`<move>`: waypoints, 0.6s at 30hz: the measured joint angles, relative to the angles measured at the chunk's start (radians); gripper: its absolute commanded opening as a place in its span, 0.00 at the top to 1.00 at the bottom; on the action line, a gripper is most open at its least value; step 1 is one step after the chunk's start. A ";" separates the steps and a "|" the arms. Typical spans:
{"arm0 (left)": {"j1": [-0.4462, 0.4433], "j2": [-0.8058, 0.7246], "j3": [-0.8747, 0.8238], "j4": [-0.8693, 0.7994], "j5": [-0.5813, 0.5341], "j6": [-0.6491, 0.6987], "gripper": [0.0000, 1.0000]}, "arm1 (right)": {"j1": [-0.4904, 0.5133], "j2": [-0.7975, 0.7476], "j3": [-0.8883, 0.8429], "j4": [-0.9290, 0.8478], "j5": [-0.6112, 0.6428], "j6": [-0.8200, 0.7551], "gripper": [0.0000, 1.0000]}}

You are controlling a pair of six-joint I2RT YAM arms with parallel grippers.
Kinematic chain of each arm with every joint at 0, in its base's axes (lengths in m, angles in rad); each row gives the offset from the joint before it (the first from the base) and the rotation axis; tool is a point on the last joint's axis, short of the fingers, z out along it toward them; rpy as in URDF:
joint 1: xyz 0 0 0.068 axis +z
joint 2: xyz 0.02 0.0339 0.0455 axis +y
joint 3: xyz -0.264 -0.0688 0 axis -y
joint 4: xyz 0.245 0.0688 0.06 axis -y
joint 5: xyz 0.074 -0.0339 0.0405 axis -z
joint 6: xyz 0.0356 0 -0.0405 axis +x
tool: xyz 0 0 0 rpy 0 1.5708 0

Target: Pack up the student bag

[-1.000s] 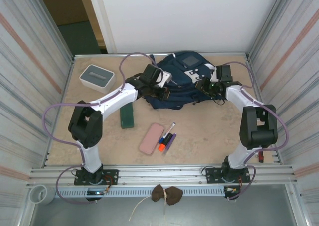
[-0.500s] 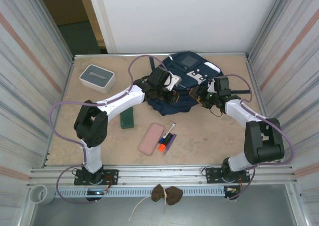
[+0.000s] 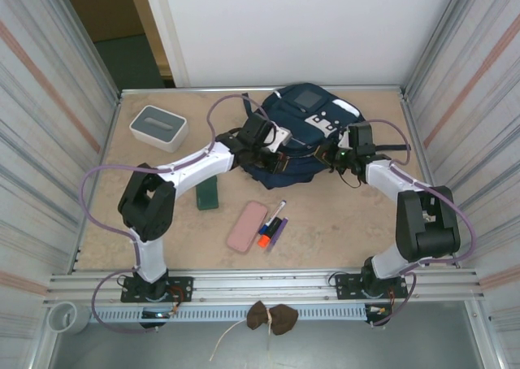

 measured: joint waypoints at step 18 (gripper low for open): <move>0.085 -0.044 -0.049 0.044 0.034 -0.006 1.00 | -0.115 0.021 0.142 -0.223 -0.002 -0.185 0.64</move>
